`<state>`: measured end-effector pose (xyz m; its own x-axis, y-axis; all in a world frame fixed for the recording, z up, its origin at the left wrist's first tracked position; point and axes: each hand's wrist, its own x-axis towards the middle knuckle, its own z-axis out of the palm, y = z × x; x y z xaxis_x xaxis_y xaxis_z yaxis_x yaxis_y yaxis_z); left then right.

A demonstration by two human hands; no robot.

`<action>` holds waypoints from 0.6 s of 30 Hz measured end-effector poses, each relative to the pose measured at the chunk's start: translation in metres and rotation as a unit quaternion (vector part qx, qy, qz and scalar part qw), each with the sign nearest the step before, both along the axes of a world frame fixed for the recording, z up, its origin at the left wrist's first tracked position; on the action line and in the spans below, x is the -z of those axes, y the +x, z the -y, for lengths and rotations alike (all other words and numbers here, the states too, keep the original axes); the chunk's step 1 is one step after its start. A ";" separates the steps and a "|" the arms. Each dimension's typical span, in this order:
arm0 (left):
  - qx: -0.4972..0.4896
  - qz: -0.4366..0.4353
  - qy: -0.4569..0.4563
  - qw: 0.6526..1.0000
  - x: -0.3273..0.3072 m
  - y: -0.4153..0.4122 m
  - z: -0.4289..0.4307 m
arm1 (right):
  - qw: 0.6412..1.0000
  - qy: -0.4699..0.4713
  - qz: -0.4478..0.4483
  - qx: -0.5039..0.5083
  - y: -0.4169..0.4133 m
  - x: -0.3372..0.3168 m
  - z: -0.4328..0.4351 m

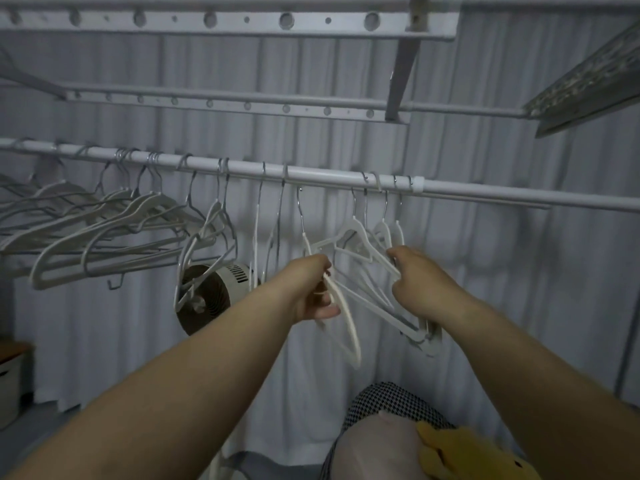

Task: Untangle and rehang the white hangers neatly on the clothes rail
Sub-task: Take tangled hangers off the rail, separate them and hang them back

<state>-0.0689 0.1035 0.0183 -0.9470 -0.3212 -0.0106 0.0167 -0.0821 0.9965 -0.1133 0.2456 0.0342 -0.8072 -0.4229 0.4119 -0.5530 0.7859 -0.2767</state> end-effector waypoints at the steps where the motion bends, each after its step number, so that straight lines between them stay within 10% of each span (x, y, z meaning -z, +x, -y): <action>1: 0.000 0.000 -0.005 1.000 -0.003 -0.005 0.001 | 1.000 0.000 -0.002 -0.005 -0.001 0.000 0.000; 18: -0.009 0.011 -0.078 0.997 -0.046 -0.062 0.026 | 0.998 -0.007 -0.026 -0.058 -0.016 0.010 -0.009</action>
<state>-0.1309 0.0776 0.0640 -0.9410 -0.3379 0.0207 -0.0046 0.0740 0.9972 -0.1290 0.2546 0.0240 -0.7304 -0.5061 0.4587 -0.6541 0.7116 -0.2565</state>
